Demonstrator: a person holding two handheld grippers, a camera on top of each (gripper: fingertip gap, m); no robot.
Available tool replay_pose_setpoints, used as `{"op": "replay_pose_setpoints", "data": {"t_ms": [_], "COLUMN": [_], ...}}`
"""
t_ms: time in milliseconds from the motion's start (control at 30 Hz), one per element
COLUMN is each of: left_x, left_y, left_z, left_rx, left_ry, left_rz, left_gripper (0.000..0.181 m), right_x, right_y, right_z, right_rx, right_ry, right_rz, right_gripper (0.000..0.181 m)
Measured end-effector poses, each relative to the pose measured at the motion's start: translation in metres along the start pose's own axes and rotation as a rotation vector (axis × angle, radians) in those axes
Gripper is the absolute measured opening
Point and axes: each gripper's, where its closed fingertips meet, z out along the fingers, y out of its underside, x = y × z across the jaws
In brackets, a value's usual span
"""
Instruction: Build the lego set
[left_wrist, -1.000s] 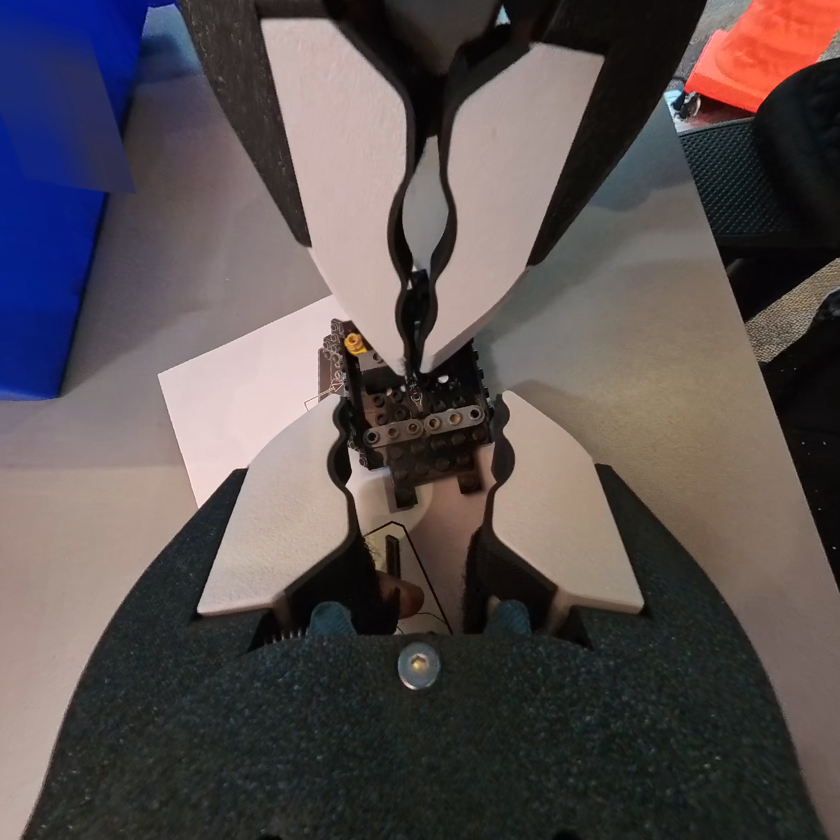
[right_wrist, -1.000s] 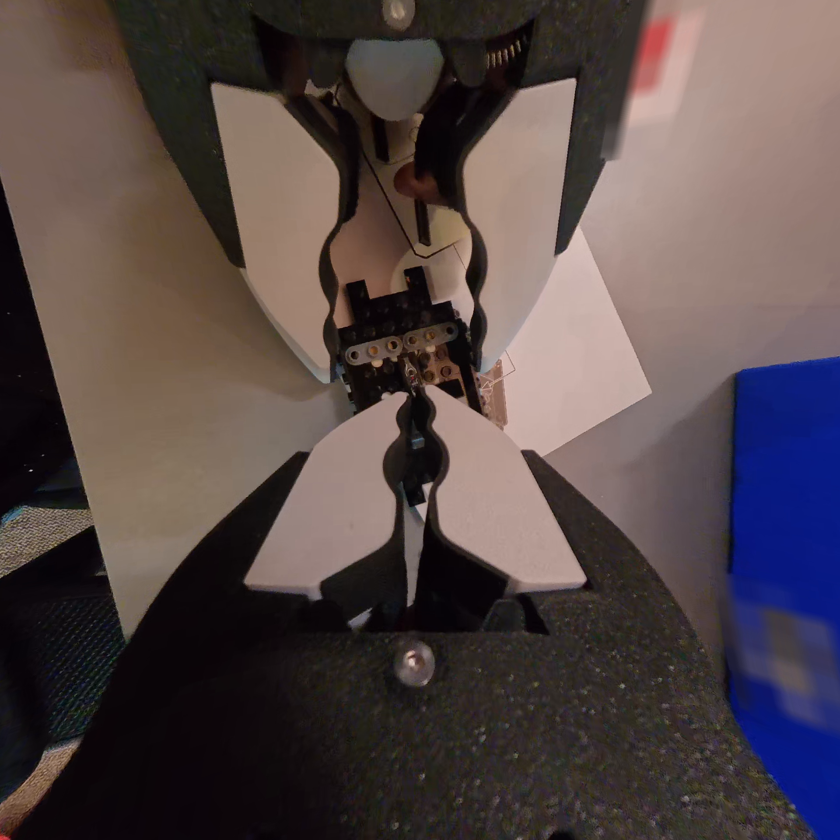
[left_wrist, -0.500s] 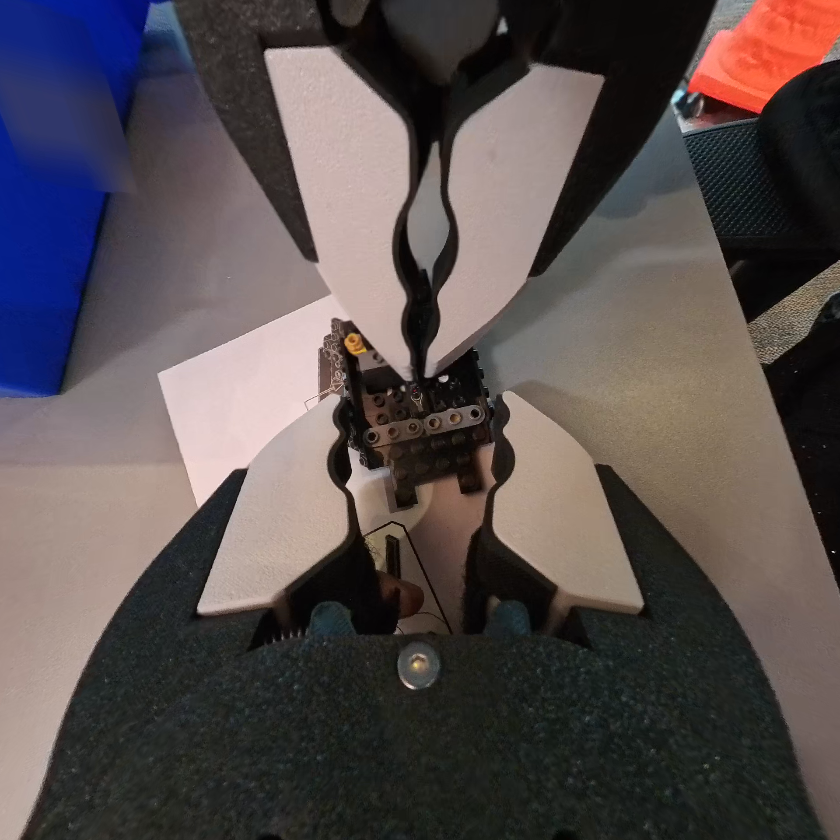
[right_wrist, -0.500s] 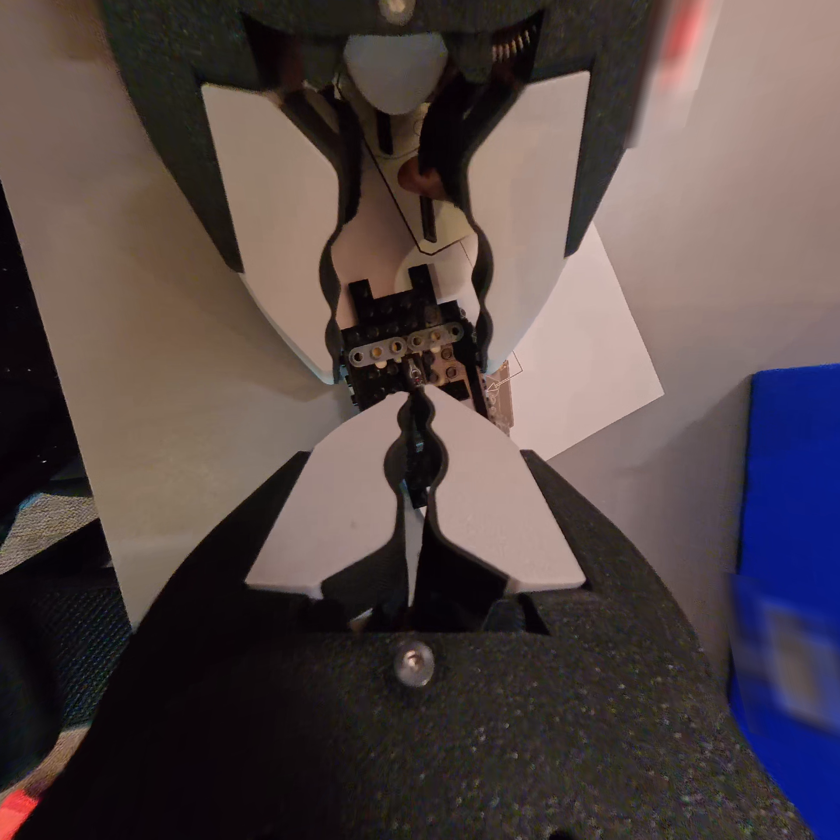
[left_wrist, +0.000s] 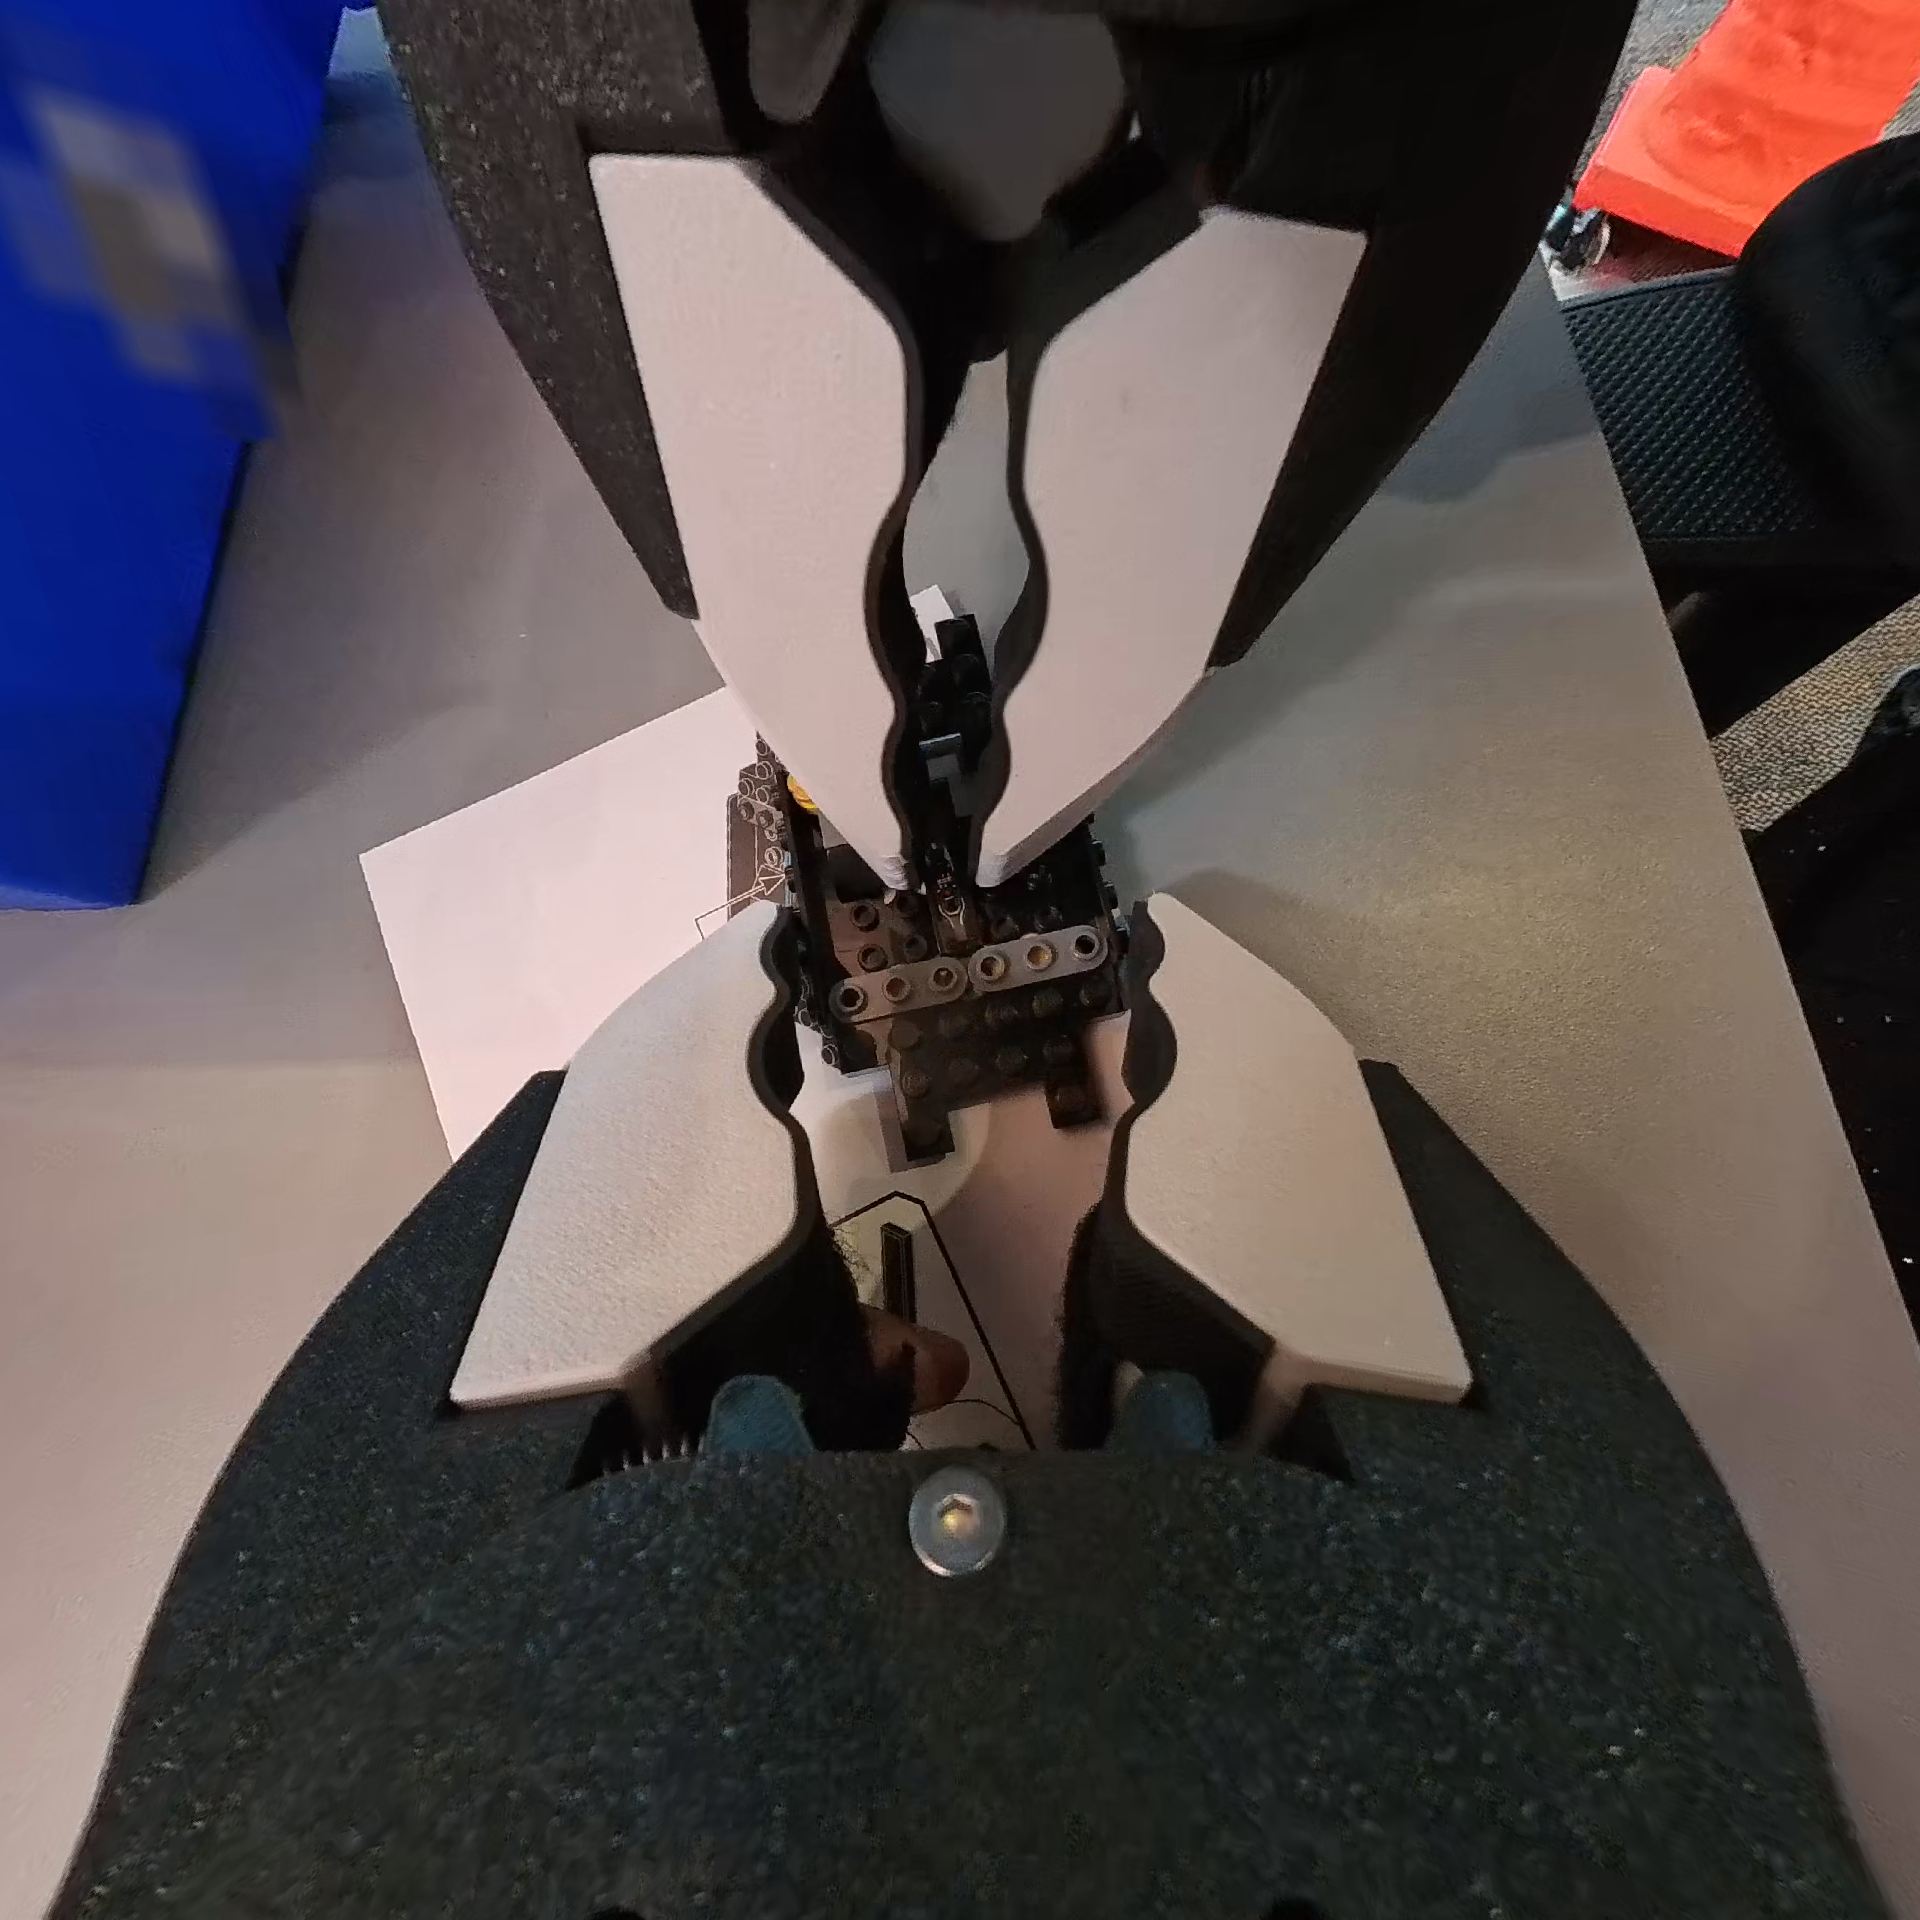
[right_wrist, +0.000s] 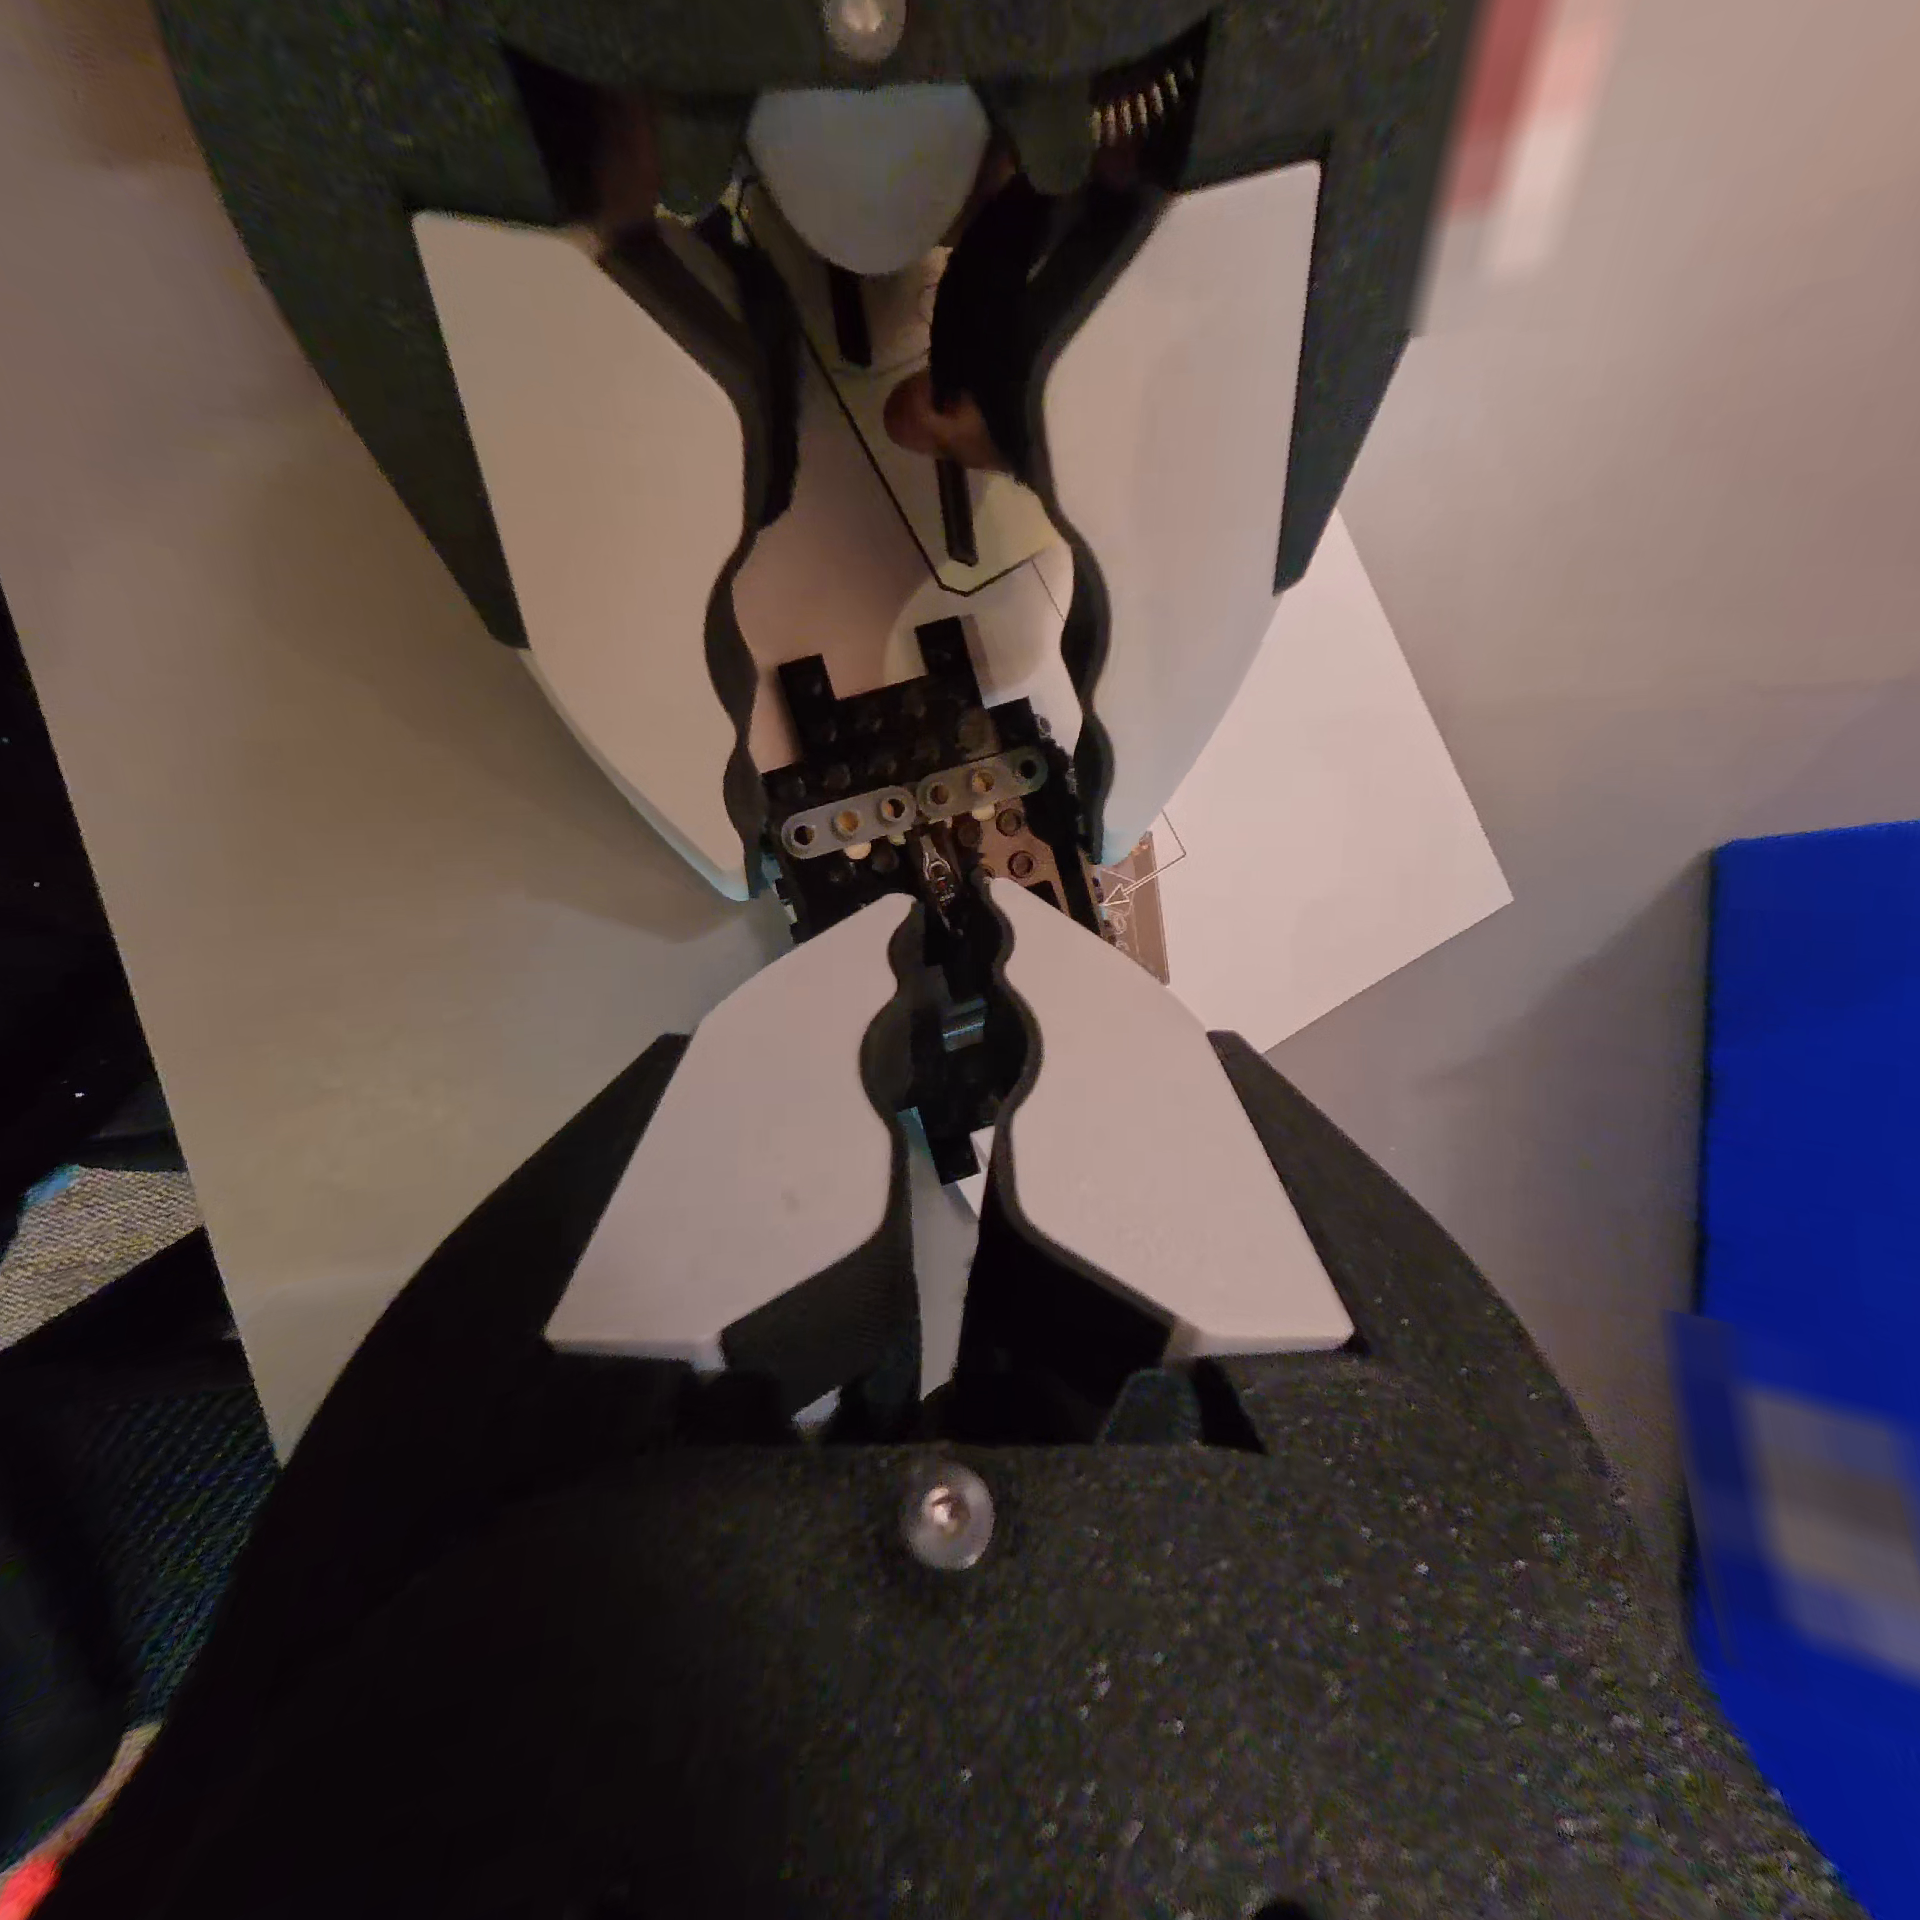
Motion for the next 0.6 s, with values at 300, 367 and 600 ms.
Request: {"op": "replay_pose_setpoints", "data": {"t_ms": [300, 367, 600], "left_x": [-0.001, 0.000, -0.001], "left_y": [0.000, 0.000, 0.000], "left_z": [0.000, 0.000, 0.000], "left_rx": [-0.001, -0.001, -0.001], "left_ry": [-0.001, 0.000, -0.008], "left_rz": [-0.007, -0.006, -0.002], "left_gripper": [0.060, 0.060, 0.060], "right_x": [-0.004, -0.007, 0.002], "right_y": [-0.002, 0.000, 0.002], "right_z": [-0.002, -0.001, -0.013], "right_rx": [0.011, -0.001, 0.040], "right_ry": [0.048, 0.055, 0.086], "right_rz": [-0.037, -0.038, 0.112], "right_gripper": [0.000, 0.000, 0.029]}}
